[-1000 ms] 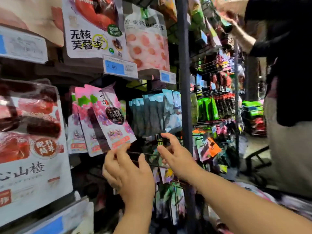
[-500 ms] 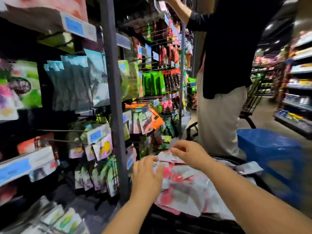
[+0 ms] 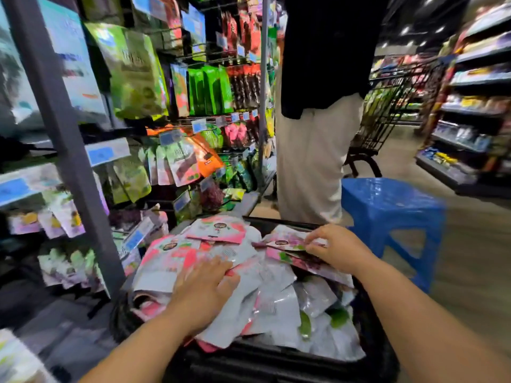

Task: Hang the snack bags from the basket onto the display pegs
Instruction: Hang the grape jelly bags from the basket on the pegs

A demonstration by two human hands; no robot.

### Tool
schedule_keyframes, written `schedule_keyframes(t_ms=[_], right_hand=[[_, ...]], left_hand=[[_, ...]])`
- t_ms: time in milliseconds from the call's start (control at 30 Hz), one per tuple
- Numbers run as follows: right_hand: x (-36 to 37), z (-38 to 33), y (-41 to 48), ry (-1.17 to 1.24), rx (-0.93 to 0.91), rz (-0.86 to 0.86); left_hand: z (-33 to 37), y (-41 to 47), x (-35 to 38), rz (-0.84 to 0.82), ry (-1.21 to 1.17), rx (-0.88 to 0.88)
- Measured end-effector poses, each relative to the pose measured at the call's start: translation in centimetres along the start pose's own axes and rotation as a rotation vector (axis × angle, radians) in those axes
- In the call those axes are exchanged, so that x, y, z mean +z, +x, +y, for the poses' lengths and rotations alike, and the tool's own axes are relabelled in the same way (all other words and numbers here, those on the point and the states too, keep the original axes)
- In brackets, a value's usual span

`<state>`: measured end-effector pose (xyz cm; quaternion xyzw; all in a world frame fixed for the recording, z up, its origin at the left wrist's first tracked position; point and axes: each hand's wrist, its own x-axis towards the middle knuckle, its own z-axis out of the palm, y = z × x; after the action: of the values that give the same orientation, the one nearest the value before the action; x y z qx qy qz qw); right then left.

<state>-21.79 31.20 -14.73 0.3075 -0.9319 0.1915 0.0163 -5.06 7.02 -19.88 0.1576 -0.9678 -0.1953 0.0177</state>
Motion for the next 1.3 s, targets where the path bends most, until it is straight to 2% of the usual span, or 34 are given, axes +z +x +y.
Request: schedule_keyframes(t_ms=[200,367,567,833,967,1133,1300], right_hand=[[2.3,1.8,1.7,0.034,-0.063,-0.090],[2.7,2.7,2.7,0.065,-0.017,-0.149],[3.2,2.7,3.3,0.078,0.026,-0.135],[3.4,1.6,3.5,0.203,0.051,-0.020],[3.3,1.3,3.2,0.429,0.033,0.024],[2.4,0.2,2.8,0.595,-0.034,0.144],[-0.1,-2.3,1.1,0.866,-0.171,0.300]], left_hand=[[0.6,-0.2,0.4,0.031,0.035,-0.003],[0.3,-0.1,0.9,0.029,0.006,-0.009],[0.2,-0.3,1.4,0.022,-0.007,-0.015],[0.3,-0.6,1.4,0.037,0.003,-0.030],[0.2,-0.6,1.5,0.027,0.003,-0.031],[0.5,-0.6,1.5,0.043,0.000,-0.035],[0.8,-0.9,1.3,0.029,-0.016,-0.047]])
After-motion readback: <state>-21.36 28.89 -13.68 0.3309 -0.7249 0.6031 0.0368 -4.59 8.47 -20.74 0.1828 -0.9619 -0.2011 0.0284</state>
